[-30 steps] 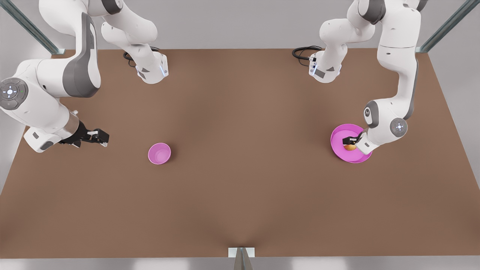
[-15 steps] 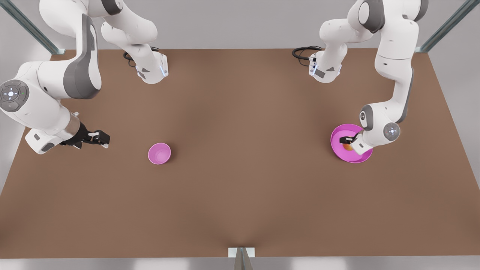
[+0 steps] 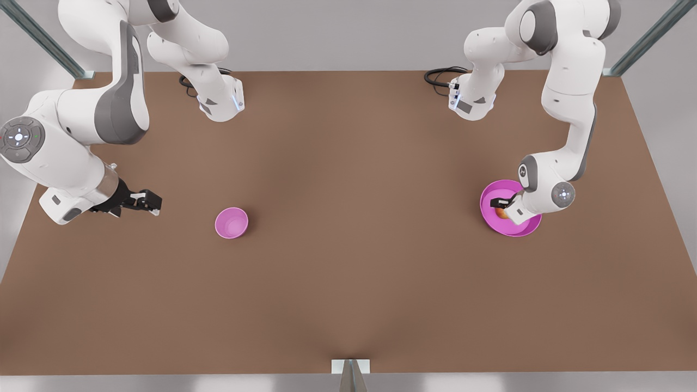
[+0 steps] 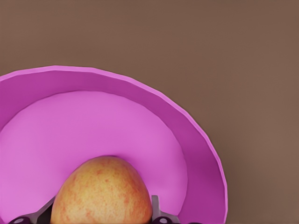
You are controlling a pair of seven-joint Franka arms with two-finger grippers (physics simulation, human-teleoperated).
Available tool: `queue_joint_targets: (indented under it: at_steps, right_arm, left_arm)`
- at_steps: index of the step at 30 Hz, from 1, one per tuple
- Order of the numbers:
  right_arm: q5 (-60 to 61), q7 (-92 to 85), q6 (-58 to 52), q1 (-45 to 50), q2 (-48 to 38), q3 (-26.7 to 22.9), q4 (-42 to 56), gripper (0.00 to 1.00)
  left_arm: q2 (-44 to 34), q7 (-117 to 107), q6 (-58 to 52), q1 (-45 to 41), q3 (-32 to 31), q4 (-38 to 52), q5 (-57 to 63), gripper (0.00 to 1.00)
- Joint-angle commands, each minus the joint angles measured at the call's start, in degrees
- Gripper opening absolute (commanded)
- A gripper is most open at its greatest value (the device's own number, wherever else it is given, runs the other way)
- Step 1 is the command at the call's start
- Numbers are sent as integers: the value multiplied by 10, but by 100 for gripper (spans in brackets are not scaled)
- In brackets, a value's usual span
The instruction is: Use the left arm to pick up the apple from the plate, transfer it to the gripper of the right arm, and then use the right arm to place it into the bowl
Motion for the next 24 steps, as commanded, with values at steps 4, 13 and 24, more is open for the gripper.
queue_joint_targets:
  at_steps: [4,13,24]
  right_arm:
    - [0,0,1,0,-1,0,0,100]
    - [4,0,0,0,-1,0,0,100]
    - [8,0,1,0,2,0,0,100]
  left_arm:
    - [-1,9,4,0,0,5,1,92]
    - [0,9,3,0,0,14,1,84]
    - [-34,9,-33,0,-1,49,1,80]
